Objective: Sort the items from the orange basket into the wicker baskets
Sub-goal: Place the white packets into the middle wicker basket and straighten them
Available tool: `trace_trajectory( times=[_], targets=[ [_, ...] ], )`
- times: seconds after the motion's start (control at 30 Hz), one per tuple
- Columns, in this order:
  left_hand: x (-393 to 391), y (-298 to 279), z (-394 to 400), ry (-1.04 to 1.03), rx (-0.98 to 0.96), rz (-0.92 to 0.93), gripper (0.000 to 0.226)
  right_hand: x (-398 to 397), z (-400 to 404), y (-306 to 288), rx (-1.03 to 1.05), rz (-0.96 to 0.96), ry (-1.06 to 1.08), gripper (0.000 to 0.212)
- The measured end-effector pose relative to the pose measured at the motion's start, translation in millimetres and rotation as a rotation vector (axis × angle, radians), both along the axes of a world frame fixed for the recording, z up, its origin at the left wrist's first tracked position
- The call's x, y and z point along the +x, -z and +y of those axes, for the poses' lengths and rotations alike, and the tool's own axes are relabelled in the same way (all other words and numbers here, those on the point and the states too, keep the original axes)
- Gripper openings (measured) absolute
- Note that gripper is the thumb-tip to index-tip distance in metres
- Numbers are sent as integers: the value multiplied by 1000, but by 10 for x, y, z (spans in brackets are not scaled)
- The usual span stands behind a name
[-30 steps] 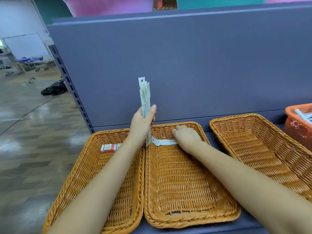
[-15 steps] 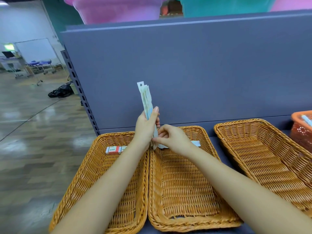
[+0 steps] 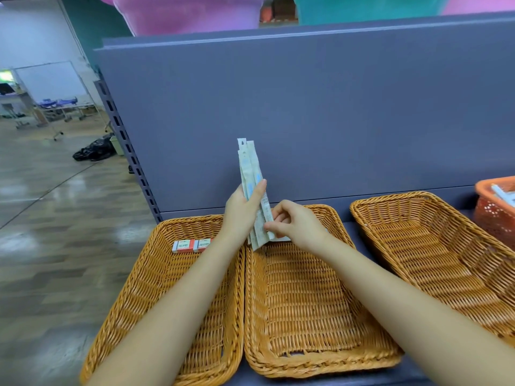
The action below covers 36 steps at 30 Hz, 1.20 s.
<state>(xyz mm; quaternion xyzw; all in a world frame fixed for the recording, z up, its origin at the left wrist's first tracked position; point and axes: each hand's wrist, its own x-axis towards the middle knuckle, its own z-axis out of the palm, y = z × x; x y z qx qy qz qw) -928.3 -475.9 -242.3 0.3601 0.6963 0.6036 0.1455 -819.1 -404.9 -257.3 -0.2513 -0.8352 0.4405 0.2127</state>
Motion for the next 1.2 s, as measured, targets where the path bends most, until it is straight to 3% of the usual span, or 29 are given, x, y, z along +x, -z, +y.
trace_trajectory(
  times=[0.27,0.4,0.57,0.87,1.2],
  targets=[
    [21,-2,-7,28,11,94,27,155,179,-46,59,-63,16,15],
    [17,-34,-7,1,36,110,28,245,286,-65,194,-161,-26,16],
    [-47,-61,-28,-44,72,83,29,388,476,-57,363,-318,-20,13],
    [-72,-61,-20,-66,62,54,31,400,597,-62,321,-484,-125,20],
    [-91,-134,-75,-64,146,-46,28,270,603,-31,572,-800,-259,21]
  ],
)
